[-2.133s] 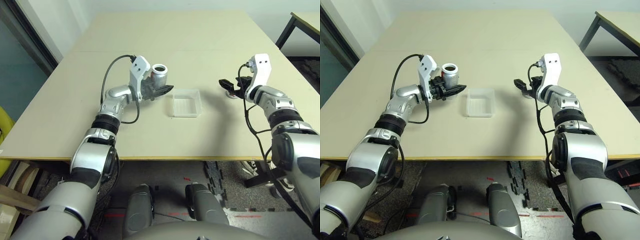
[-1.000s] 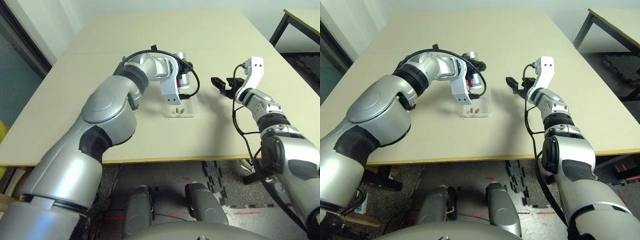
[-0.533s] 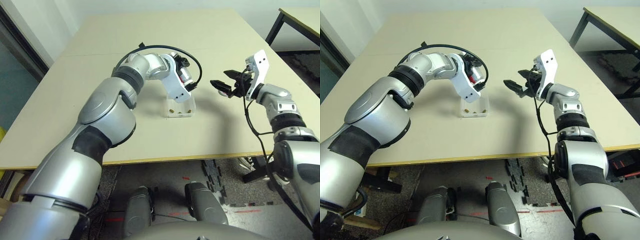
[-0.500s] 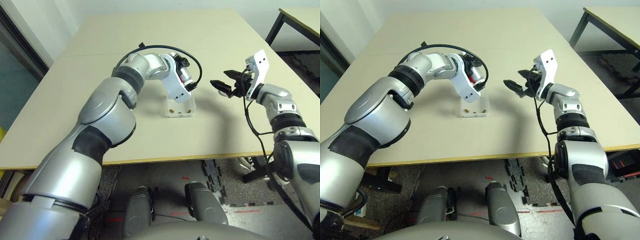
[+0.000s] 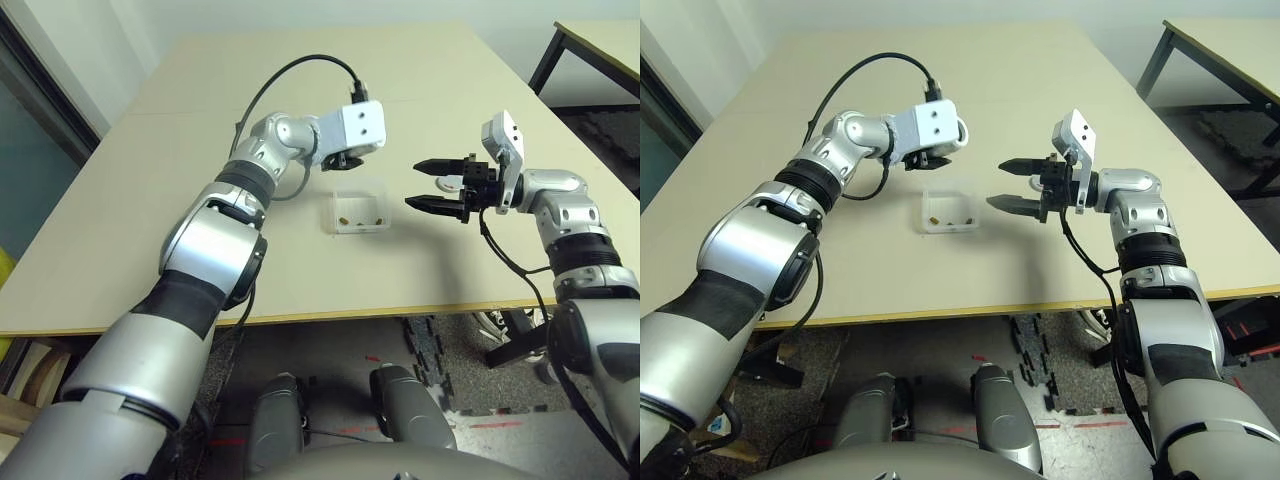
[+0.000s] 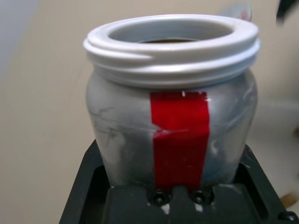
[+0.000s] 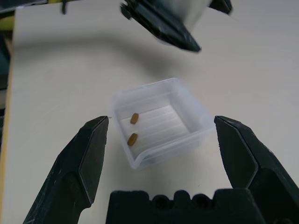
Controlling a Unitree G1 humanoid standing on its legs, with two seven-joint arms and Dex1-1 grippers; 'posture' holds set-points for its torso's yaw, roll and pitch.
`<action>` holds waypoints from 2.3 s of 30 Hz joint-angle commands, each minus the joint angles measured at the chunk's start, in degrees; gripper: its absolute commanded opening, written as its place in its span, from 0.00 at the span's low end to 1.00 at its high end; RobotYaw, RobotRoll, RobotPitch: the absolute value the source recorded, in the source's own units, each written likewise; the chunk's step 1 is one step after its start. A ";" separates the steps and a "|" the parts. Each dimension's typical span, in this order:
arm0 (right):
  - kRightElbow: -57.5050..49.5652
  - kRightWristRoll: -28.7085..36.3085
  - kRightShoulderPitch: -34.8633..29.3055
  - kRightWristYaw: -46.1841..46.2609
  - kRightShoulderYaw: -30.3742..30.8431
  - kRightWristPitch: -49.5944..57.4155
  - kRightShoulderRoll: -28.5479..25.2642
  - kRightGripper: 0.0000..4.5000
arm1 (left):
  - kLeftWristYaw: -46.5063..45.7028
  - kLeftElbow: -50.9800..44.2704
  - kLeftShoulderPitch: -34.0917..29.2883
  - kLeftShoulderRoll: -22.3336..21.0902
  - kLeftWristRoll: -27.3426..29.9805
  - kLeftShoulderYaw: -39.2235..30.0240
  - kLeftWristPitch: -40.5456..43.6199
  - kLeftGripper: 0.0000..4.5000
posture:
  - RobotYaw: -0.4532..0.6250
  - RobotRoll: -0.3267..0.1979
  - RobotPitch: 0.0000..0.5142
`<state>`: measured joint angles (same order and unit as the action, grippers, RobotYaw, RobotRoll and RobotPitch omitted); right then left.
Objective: Pour the medicine from the bottle into the box.
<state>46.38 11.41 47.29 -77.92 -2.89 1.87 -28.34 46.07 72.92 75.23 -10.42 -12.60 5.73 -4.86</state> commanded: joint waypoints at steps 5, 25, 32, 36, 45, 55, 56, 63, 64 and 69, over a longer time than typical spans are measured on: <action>1.92 0.35 -0.04 4.48 -0.50 1.37 0.61 1.00 | -4.92 -5.68 -5.78 -2.15 10.04 -9.19 10.99 0.59 | 0.25 0.62 0.11; 4.73 0.02 1.65 4.86 -0.08 0.03 0.25 1.00 | -18.21 -17.83 -21.95 -5.26 16.83 -15.29 11.76 0.59 | 0.26 0.62 0.15; 4.66 -0.22 1.68 4.77 0.23 -0.38 0.39 1.00 | -21.25 -14.63 -24.35 -5.34 16.83 -15.93 6.77 0.59 | 0.27 0.62 0.15; 4.77 -0.44 2.06 4.88 0.50 -0.60 0.77 1.00 | -22.67 -10.60 -24.57 -4.73 16.83 -16.25 3.73 0.59 | 0.27 0.62 0.15; 4.10 -0.55 1.95 4.50 0.76 -0.37 0.62 1.00 | -23.84 -4.63 -24.16 -4.04 16.08 -15.64 -0.92 0.59 | 0.26 0.62 0.15; 3.17 -0.47 1.26 4.47 0.74 0.06 0.36 1.00 | -23.72 -4.18 -25.74 -3.89 15.18 -14.44 -2.54 1.00 | 0.26 0.62 0.15; 3.19 -0.48 1.28 4.51 0.73 0.07 0.35 1.00 | -23.56 -4.51 -26.03 -3.84 15.22 -14.35 -2.65 1.00 | 0.26 0.62 0.15; 3.93 -0.64 1.70 4.74 0.79 -0.12 0.64 1.00 | -21.72 -8.14 -28.49 -3.63 15.74 -13.57 -2.72 1.00 | 0.27 0.62 0.15; 4.05 -0.67 1.77 4.76 0.81 -0.16 0.70 1.00 | -21.58 -8.82 -28.88 -3.71 15.81 -13.50 -2.58 1.00 | 0.27 0.62 0.15; 4.60 -0.80 2.07 4.84 0.89 -0.43 0.91 1.00 | -20.96 -13.31 -31.21 -4.02 16.42 -13.53 -1.18 1.00 | 0.28 0.62 0.16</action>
<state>50.64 11.10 48.89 -73.01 -2.76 1.85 -27.71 24.44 61.35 45.41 -14.22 3.42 -8.25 -6.95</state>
